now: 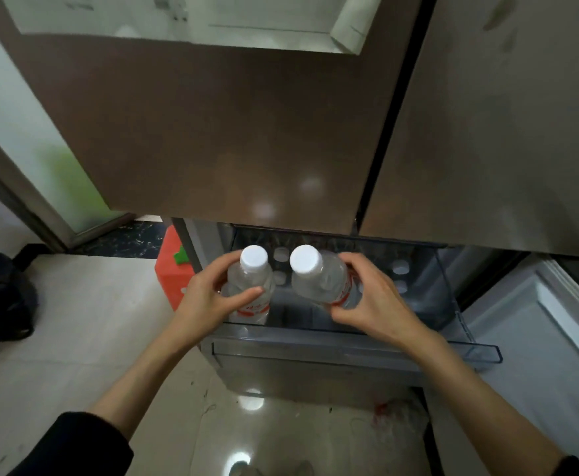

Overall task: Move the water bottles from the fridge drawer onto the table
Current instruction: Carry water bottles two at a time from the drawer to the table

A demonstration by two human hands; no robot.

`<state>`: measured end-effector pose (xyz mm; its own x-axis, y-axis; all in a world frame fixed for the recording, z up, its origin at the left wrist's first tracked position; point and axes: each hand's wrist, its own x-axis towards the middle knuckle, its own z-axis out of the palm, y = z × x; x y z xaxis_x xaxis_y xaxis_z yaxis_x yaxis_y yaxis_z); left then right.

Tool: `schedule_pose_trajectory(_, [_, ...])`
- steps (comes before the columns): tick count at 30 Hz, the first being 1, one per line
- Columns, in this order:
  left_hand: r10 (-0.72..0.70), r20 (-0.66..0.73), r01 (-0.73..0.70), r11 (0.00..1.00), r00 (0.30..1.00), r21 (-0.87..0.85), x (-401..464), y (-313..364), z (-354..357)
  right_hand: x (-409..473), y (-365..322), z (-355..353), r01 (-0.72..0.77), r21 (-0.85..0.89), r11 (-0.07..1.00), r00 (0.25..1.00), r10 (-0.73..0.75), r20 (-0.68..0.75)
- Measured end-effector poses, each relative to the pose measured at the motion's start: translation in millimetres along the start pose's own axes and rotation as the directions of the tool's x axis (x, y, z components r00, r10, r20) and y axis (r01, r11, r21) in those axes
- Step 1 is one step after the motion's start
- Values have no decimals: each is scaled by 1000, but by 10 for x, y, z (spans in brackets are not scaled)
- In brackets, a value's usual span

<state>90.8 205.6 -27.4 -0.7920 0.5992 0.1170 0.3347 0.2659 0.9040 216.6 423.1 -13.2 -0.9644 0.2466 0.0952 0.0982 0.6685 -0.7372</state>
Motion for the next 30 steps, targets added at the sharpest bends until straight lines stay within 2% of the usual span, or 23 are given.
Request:
schedule_pose_trajectory(3, [41, -86, -51, 993, 995, -110, -76, 203, -196, 10, -281, -15, 63, 11, 998, 996, -62, -64])
schedule_pose_trajectory(5, [78, -192, -110, 981, 978, -161, -128, 340, -352, 26, -526, -12, 109, 46, 993, 987, -103, -121])
schedule_pose_trajectory(9, [116, -414, -220, 952, 903, -214, -321, 627, -751, 78, -1064, 104, 211, 150, 966, 970, -189, -151])
schedule_pose_trajectory(14, [93, -578, -250, 948, 811, -198, -852, 784, -1399, 63, -1791, 506, 260, 309, 915, 964, -228, -136])
schedule_pose_trajectory(18, [32, -652, -180, 970, 757, -162, -1557, 629, -1950, -101, -2354, 1136, 277, 397, 875, 961, -261, -95])
schedule_pose_trajectory(24, [-112, -786, 1, 990, 609, -140, -2847, 219, -2750, -411, -3164, 2293, 305, 409, 860, 914, -384, 126])
schedule_pose_trajectory(27, [-177, -840, 125, 983, 512, -131, -3462, 17, -3096, -549, -3557, 2872, 348, 407, 845, 867, -455, 204])
schedule_pose_trajectory(30, [-225, -901, 223, 963, 370, -149, -3971, -156, -3419, -668, -3964, 3387, 378, 435, 817, 796, -527, 298])
